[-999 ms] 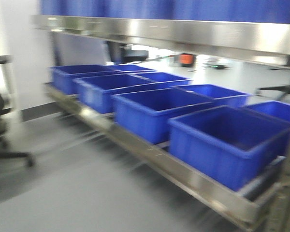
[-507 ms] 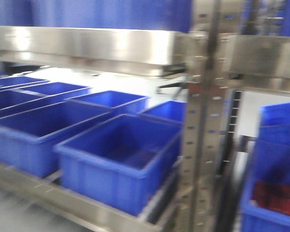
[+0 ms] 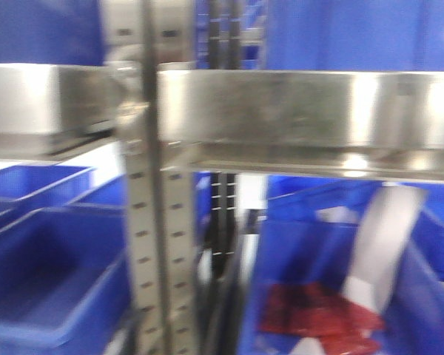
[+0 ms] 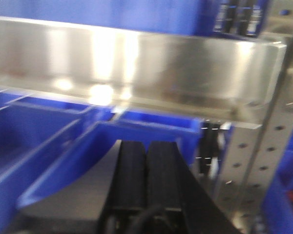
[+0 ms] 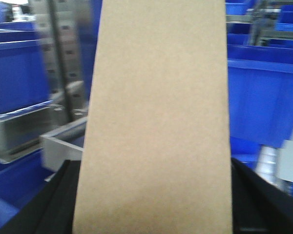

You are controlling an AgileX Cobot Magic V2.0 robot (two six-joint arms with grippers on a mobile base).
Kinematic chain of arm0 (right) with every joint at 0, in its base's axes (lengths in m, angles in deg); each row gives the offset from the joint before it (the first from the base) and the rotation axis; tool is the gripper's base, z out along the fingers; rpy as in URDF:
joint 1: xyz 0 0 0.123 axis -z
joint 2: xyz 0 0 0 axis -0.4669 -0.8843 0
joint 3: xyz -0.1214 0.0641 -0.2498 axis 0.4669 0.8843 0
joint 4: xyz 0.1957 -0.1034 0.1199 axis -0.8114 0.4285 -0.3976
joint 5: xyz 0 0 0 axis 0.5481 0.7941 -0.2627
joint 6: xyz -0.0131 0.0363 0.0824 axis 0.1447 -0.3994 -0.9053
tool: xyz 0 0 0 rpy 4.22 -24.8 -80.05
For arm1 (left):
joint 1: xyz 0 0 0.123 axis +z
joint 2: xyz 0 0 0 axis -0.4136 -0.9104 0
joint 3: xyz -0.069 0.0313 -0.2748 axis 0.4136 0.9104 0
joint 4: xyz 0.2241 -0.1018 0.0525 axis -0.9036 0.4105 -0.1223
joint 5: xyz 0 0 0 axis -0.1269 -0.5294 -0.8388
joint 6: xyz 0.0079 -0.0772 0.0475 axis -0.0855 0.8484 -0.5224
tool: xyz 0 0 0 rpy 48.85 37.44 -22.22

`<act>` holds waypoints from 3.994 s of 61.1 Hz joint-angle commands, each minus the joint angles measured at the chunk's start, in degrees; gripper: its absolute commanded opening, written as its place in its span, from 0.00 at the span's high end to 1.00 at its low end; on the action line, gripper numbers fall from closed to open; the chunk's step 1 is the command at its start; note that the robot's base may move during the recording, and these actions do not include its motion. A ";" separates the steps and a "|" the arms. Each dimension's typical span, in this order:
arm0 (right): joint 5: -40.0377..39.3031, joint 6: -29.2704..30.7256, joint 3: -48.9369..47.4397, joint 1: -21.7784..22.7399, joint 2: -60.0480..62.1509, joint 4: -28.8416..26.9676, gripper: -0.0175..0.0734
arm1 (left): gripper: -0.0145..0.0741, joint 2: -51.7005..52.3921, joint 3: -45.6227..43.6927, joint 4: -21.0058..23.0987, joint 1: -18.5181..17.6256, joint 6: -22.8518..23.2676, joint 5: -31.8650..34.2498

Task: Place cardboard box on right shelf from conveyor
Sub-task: 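Carry the box in the right gripper while driving to the steel shelf, then raise the held box with the right gripper above the shelf edge, then lower the box onto the upper shelf beside the blue bins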

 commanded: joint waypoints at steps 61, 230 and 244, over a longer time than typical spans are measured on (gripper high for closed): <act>-5.66 0.30 -1.57 0.30 -0.61 1.71 0.54 | 0.97 0.82 0.52 0.34 -0.15 -0.01 4.89; -13.82 111.69 -27.21 12.40 -57.89 -34.28 0.54 | 0.97 0.82 0.52 0.34 -0.15 -0.01 4.89; -19.13 111.76 -27.21 12.78 -63.82 -34.80 0.54 | 0.97 0.82 0.52 0.34 -0.15 -0.01 4.89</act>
